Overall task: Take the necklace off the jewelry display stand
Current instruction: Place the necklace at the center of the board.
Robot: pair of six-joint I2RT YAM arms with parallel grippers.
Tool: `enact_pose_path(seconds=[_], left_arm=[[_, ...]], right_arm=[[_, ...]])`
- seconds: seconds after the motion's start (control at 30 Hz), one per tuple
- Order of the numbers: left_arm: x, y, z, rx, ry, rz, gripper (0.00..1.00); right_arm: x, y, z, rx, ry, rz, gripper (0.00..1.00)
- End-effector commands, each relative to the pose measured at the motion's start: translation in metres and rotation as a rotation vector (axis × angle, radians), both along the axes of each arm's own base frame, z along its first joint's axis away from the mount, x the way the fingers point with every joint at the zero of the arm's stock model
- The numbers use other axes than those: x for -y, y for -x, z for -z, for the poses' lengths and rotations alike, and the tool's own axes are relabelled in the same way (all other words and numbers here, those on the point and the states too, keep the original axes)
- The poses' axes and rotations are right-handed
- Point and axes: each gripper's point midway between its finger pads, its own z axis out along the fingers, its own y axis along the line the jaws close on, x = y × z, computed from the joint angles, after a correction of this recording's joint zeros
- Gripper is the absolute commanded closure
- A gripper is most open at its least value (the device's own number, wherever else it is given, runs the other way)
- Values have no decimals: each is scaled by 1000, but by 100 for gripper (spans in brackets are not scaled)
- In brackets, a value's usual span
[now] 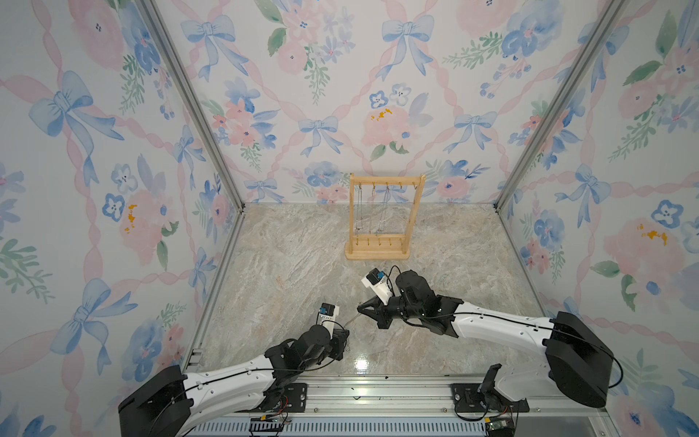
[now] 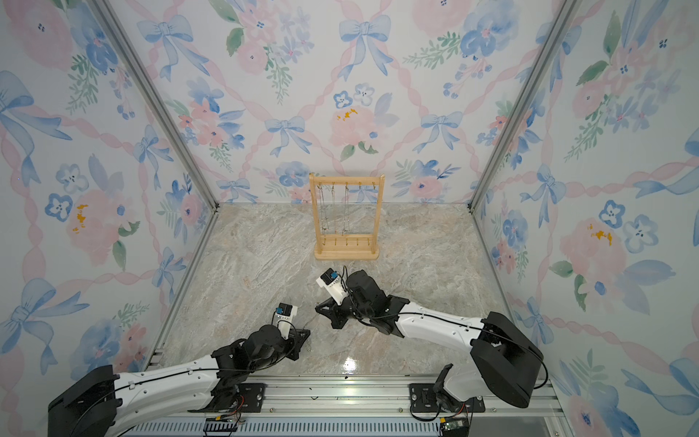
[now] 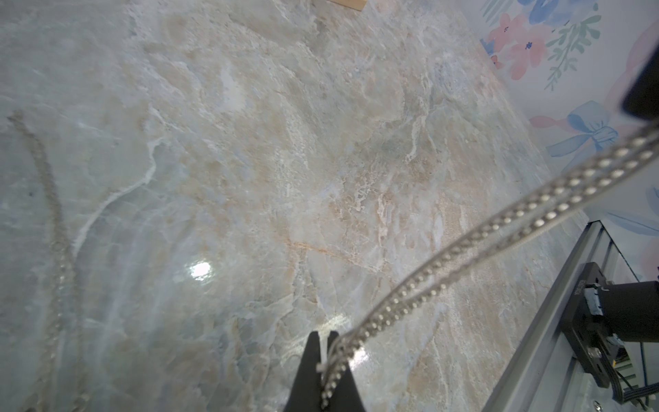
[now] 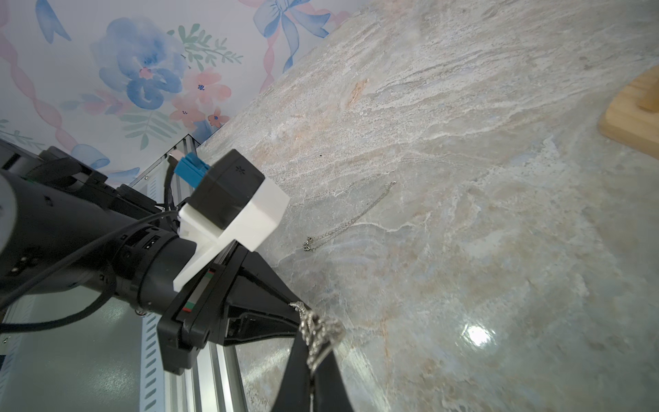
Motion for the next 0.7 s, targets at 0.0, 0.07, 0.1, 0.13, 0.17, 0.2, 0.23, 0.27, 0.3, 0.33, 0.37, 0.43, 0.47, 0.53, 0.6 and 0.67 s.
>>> enact_pose_path(seconds=[0.0, 0.07, 0.1, 0.13, 0.17, 0.2, 0.23, 0.27, 0.3, 0.33, 0.37, 0.43, 0.47, 0.53, 0.6, 0.67], left_arm=[[-5, -5, 8, -13, -57, -35, 100], [-6, -7, 11, -14, -77, -45, 100], [-6, -9, 12, -14, -86, -51, 100], [-6, -10, 13, -12, -92, -55, 100], [-6, -11, 14, -11, -98, -56, 100], [-6, -12, 14, -10, -106, -59, 100], [-5, -14, 14, -8, -111, -61, 100], [-5, -15, 15, -8, -121, -60, 100], [-4, -16, 15, -6, -129, -60, 100], [-4, -17, 17, -6, -138, -62, 100], [-4, -18, 17, -5, -146, -63, 100], [-5, -20, 20, -4, -166, -68, 100], [-5, -21, 19, 0, -172, -70, 100], [-5, -24, 21, 6, -188, -76, 99], [-6, -26, 22, 10, -205, -82, 96], [-6, -28, 23, 14, -219, -85, 92]], right_arm=[[-6, -22, -22, 39, -54, 49, 100], [-6, -24, -20, 29, -51, 55, 100], [-7, -25, -19, 26, -50, 57, 100], [-7, -27, -18, 22, -50, 61, 100], [-8, -28, -17, 18, -48, 63, 100], [-9, -29, -16, 13, -47, 66, 100], [-9, -31, -15, 7, -44, 70, 100], [-10, -32, -14, 2, -42, 72, 100], [-10, -34, -12, -4, -37, 76, 100], [-11, -36, -11, -10, -33, 80, 100], [-11, -38, -10, -15, -32, 84, 100], [-12, -40, -6, -31, -21, 92, 100], [-13, -41, -4, -38, -16, 95, 100], [-14, -44, 0, -54, -7, 104, 100], [-14, -48, 4, -73, 0, 113, 100], [-15, -50, 7, -84, 6, 119, 100]])
